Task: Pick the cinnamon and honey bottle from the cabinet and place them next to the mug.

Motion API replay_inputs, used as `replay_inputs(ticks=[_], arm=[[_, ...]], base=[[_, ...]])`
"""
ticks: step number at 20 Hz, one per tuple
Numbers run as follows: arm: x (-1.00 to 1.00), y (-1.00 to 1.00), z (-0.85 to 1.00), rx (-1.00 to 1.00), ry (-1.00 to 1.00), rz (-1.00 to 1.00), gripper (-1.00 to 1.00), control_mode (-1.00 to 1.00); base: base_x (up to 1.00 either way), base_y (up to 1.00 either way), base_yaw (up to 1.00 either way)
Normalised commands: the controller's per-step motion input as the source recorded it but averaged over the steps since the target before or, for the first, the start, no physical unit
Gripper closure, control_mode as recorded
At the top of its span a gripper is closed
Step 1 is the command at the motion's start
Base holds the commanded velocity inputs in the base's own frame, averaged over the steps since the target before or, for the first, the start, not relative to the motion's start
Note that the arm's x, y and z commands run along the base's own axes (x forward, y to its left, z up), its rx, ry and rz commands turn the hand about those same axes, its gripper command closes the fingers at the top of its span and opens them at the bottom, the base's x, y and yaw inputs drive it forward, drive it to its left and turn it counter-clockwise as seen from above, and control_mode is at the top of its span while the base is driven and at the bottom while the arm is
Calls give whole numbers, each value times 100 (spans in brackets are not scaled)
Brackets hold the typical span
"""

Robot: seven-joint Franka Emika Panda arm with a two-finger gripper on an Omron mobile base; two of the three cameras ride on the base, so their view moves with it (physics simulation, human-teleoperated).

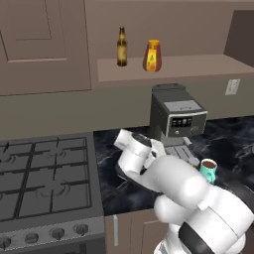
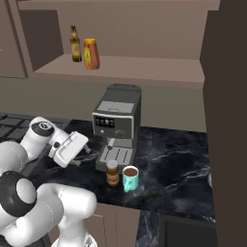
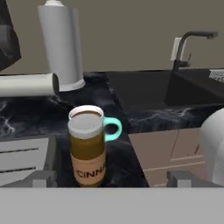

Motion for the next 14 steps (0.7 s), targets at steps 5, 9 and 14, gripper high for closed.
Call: replay_inputs(ticks=[5,9,14], arm=[[-43,9,89,0,-6,10,-100,-100],[-29,0,94,0,0,13,-100,-100],[-4,-10,72,2,0,29,-100,-100]], base=[[0,0,0],[0,0,0],[0,0,0]])
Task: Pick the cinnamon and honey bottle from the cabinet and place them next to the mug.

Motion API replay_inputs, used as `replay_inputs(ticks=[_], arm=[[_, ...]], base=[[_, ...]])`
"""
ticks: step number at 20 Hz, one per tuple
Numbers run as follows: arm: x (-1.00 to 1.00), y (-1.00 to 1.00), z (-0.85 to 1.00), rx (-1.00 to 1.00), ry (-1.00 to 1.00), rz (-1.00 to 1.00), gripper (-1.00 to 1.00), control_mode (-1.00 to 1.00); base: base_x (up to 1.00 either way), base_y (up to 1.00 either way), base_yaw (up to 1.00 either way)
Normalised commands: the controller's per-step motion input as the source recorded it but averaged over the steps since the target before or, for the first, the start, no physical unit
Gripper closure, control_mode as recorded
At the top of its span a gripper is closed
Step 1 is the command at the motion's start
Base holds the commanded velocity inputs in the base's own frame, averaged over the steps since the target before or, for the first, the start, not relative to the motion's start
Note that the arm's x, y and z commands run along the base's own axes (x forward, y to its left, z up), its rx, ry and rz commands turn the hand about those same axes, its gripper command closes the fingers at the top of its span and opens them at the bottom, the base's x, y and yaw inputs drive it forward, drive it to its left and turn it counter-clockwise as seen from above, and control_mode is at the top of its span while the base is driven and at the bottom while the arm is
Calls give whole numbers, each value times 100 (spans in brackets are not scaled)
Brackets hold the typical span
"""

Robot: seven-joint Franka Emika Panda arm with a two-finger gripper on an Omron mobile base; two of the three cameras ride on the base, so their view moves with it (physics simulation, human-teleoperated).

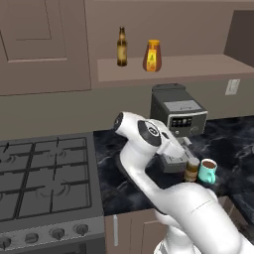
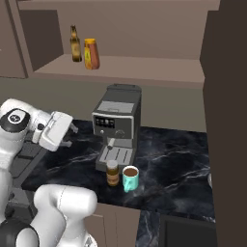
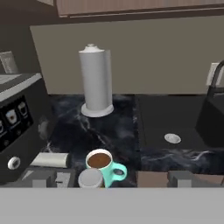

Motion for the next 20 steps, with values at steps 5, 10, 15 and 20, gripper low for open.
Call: replay_inputs(ticks=[5,10,15,20], arm=[[-15,-12,53,9,0,47,-100,-100],[-41,-8,48,12,-7,57,-100,-100],[-61,-4,62,11,-3,56,-100,-100],[-33,0,75,1,13,47,-100,-100]], base=[[0,0,0],[0,0,0],[0,0,0],[0,0,0]])
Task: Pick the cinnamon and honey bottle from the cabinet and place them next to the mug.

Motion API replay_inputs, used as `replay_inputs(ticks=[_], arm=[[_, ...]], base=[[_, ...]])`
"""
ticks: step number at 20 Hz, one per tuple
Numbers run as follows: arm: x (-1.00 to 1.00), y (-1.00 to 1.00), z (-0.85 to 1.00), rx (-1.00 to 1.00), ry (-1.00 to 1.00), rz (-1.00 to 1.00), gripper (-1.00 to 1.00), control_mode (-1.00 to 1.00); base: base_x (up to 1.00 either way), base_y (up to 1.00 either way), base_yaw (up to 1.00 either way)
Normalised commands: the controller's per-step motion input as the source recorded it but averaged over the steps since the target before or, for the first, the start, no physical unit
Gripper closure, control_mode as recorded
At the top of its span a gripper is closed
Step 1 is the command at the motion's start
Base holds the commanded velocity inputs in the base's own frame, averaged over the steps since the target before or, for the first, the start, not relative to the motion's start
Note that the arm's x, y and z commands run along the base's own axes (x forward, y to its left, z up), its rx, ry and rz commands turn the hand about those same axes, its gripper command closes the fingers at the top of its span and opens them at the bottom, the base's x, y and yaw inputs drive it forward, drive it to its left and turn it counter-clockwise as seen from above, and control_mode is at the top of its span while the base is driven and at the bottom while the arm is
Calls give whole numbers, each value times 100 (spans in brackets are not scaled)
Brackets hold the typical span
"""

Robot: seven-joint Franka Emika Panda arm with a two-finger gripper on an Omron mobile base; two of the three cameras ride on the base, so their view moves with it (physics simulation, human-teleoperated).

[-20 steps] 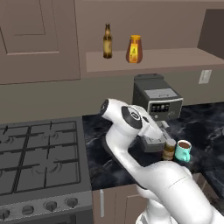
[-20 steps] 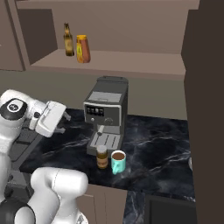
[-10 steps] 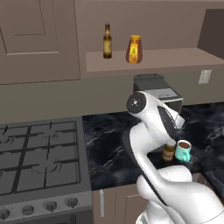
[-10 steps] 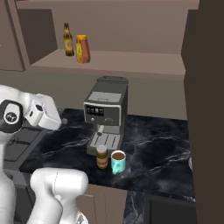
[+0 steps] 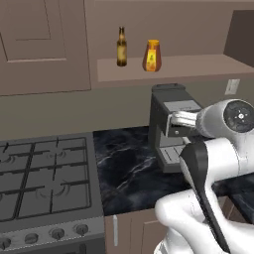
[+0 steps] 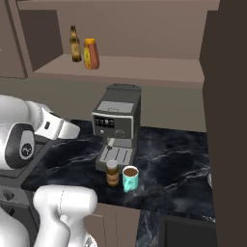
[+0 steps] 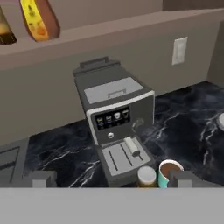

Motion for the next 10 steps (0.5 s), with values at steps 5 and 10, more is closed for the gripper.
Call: replay_inputs(ticks=[5,10], arm=[[-20,0,98,0,8,39,-100,-100],[-1,0,82,2,0,27,-100,-100]], base=[[0,0,0],[0,0,0]])
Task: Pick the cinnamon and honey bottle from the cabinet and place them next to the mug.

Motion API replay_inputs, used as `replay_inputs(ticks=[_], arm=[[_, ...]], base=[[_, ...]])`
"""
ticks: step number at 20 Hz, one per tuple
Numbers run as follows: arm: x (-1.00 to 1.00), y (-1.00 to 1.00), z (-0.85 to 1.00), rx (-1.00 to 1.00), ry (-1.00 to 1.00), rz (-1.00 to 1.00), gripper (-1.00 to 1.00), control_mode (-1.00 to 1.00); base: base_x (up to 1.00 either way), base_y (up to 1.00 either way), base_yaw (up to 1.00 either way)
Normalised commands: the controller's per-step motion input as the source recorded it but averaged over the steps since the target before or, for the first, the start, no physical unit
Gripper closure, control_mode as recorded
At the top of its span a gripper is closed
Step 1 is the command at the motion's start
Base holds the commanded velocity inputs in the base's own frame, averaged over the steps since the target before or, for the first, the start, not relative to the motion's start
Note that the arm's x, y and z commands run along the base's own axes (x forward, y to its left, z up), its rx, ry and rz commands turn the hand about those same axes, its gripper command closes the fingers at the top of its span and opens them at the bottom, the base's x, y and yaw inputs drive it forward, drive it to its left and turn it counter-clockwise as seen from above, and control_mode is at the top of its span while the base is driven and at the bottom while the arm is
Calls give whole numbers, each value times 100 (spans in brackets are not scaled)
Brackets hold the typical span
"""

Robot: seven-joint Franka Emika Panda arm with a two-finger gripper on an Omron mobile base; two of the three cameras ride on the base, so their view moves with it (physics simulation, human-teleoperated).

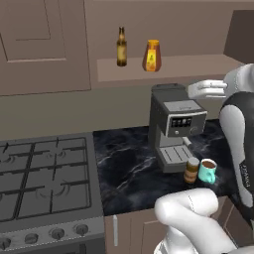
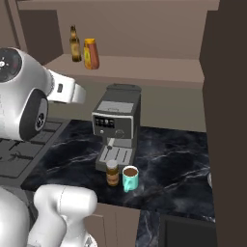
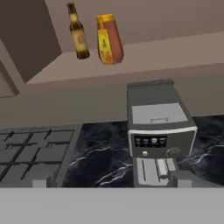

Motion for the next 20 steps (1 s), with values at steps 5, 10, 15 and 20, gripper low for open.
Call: replay_inputs(ticks=[5,10,15,20], arm=[[19,0,37,1,0,15,-100,-100],[46,2,0,0,5,0,-100,-100],[60,15,0,0,1,0,-100,-100],[50,24,0,0,-3,0,-100,-100]], base=[[0,0,0],[0,0,0],[0,0,0],[0,0,0]])
